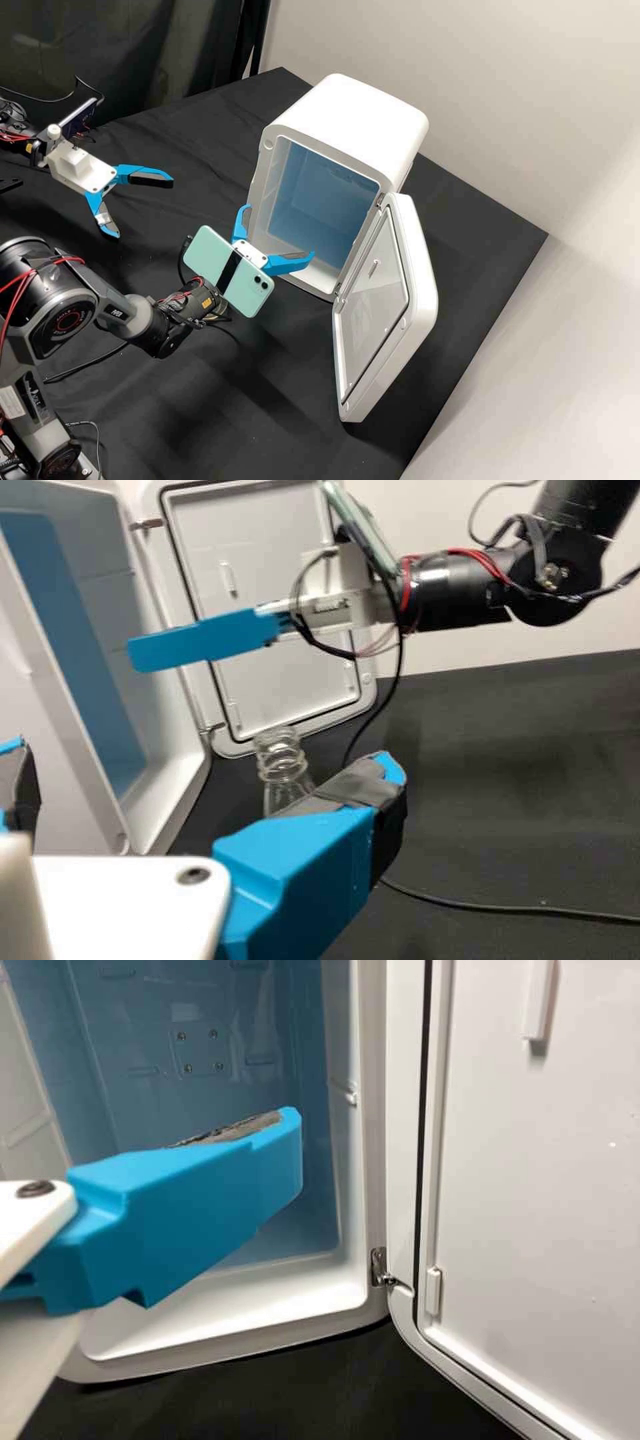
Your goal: Place the flask in the incubator
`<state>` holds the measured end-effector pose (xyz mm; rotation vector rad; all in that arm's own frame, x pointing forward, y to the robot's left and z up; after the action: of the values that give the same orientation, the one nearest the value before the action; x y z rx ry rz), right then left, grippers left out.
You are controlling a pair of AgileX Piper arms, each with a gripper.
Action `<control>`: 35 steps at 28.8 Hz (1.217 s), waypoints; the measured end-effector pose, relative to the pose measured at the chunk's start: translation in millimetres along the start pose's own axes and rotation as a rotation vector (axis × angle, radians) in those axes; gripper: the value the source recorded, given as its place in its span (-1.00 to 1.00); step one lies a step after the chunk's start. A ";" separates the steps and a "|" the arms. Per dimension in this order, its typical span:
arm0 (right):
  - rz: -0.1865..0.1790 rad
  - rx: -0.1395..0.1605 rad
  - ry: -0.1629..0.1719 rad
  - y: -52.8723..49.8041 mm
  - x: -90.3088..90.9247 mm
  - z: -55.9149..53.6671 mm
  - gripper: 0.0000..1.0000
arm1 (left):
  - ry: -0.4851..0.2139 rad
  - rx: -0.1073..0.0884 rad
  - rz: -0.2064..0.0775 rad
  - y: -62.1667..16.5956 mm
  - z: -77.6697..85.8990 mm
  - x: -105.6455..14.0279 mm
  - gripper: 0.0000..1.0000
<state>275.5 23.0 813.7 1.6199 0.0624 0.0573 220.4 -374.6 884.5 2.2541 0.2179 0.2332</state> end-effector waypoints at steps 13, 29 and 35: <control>-0.006 0.001 -0.007 -1.7 0.6 1.9 1.00 | -0.120 0.042 0.018 2.8 17.4 -27.0 1.00; 0.000 0.001 0.001 -1.9 0.9 2.1 1.00 | -0.255 0.066 -0.079 -28.8 58.5 -34.6 1.00; 0.003 0.001 0.005 -1.6 0.9 1.8 1.00 | -0.218 0.049 -0.127 -44.0 62.5 -26.2 1.00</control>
<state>276.5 21.4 812.0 1.6214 0.0636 0.0636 206.6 -399.0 808.7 2.2831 0.2518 -0.0855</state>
